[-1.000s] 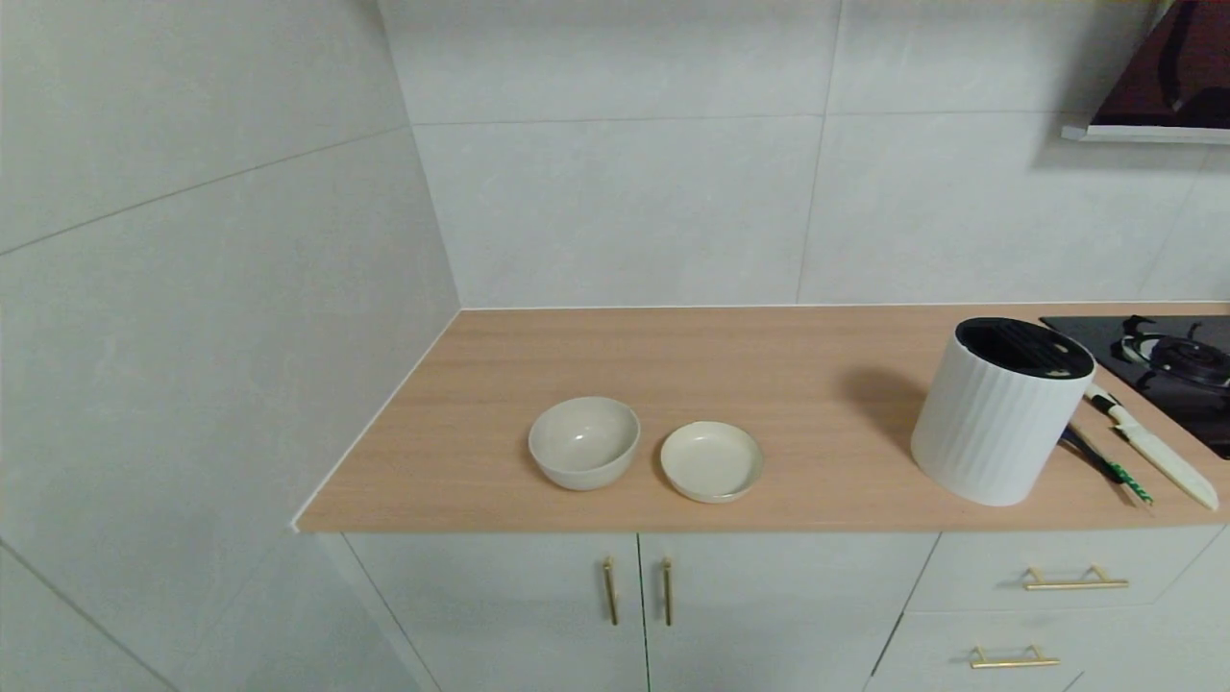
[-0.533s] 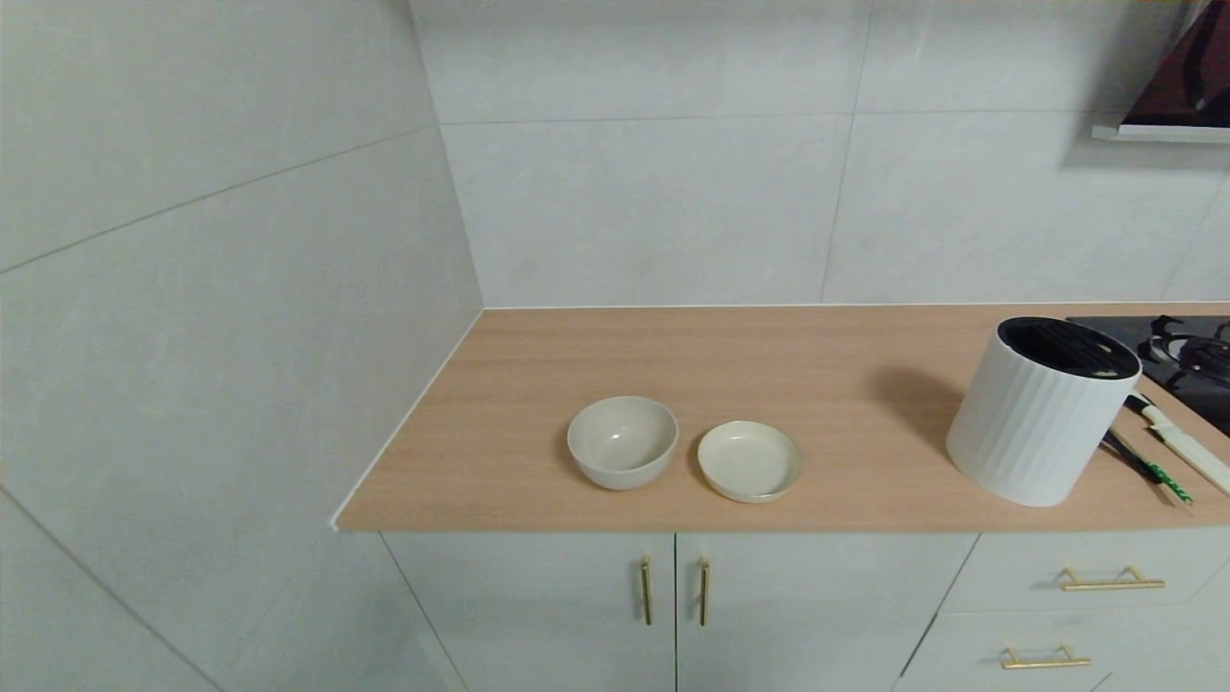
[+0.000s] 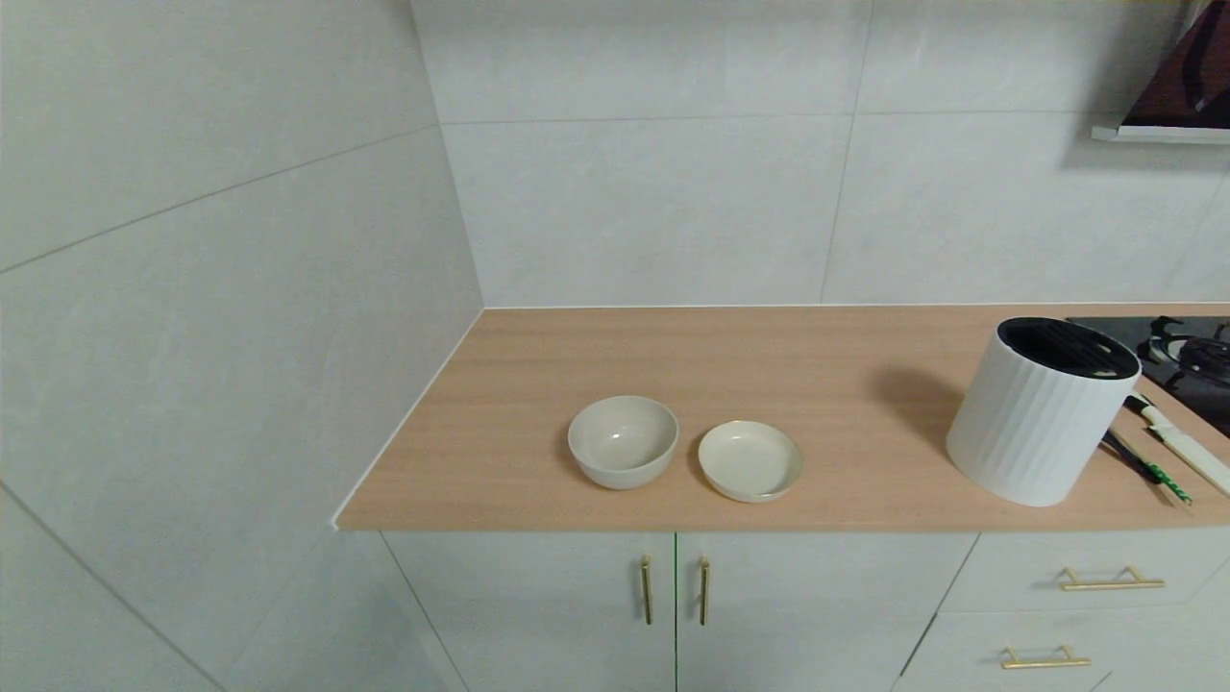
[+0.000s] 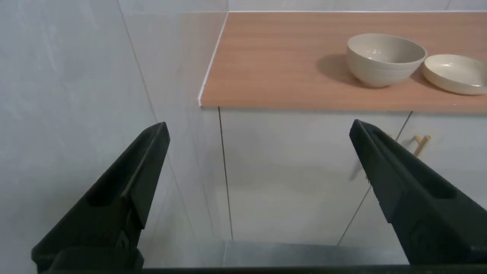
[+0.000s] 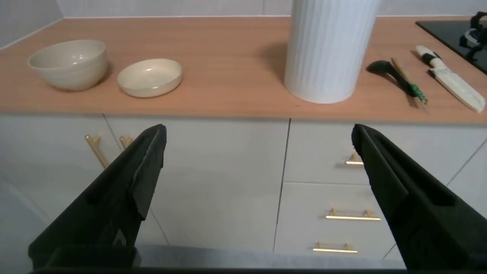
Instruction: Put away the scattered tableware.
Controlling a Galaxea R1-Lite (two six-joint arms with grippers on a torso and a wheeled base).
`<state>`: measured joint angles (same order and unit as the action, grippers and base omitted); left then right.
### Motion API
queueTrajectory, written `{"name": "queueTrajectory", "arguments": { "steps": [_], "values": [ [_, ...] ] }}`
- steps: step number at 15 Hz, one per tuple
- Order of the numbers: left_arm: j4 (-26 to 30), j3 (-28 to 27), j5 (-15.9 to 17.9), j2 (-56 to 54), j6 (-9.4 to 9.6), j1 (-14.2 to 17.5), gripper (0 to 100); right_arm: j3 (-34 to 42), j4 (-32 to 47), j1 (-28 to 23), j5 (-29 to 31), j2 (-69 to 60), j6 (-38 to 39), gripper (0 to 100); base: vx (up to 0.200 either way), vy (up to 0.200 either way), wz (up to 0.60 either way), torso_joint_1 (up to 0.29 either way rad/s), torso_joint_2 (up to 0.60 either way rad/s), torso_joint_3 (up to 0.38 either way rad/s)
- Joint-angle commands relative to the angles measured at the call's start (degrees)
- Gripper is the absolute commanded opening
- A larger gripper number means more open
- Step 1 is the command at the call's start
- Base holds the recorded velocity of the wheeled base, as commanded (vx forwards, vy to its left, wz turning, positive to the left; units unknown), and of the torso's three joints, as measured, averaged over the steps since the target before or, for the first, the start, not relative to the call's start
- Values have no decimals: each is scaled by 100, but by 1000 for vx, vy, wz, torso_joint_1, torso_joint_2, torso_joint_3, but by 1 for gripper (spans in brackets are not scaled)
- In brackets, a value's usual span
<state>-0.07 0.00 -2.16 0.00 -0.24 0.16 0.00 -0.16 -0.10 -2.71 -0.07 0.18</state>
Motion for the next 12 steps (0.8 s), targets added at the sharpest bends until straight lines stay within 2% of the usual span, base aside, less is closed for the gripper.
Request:
{"name": "queueTrajectory", "arguments": {
  "steps": [1,9,12],
  "values": [
    [-1,0,-4,0,-2,2,100,0,-2,1,-2,7,-9,100,0,0,0,0,0,0],
    [-1,0,-4,0,-2,2,100,0,-2,1,-2,7,-9,100,0,0,0,0,0,0],
    [-1,0,-4,0,-2,2,100,0,-2,1,-2,7,-1,100,0,0,0,-134,289,168]
  ]
}}
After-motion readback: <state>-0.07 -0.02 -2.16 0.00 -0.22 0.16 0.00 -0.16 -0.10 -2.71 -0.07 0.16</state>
